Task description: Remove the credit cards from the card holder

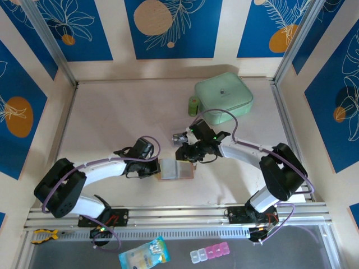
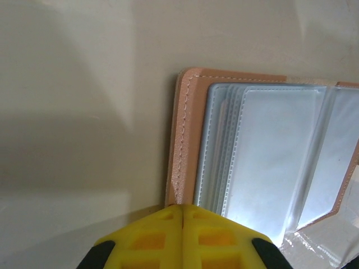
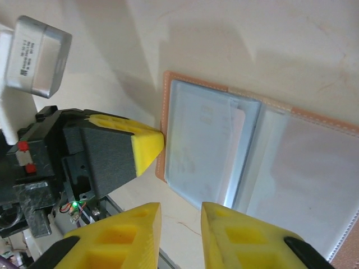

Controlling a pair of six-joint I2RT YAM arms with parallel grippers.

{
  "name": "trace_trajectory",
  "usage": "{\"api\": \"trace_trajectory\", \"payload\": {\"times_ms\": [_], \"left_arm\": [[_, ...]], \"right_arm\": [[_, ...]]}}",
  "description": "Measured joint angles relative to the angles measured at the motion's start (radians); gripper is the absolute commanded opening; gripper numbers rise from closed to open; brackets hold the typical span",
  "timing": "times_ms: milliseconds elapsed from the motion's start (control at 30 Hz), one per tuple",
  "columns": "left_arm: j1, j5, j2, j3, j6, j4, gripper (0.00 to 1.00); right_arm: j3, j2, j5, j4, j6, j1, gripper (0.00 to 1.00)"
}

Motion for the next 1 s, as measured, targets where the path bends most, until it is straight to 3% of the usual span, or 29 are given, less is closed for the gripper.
{"api": "trace_trajectory", "payload": {"times_ms": [300, 1000], "left_arm": [[0.000, 0.000, 0.000, -0.009, 0.000, 0.002, 0.02], [0.000, -0.001, 0.000, -0.017, 0.000, 0.009, 0.02]], "right_arm": [[-0.005, 0.019, -0.051, 0.073, 0.057, 0.018, 0.37], [0.064, 0.206, -0.092, 0.077, 0.084, 0.077, 0.29]]}}
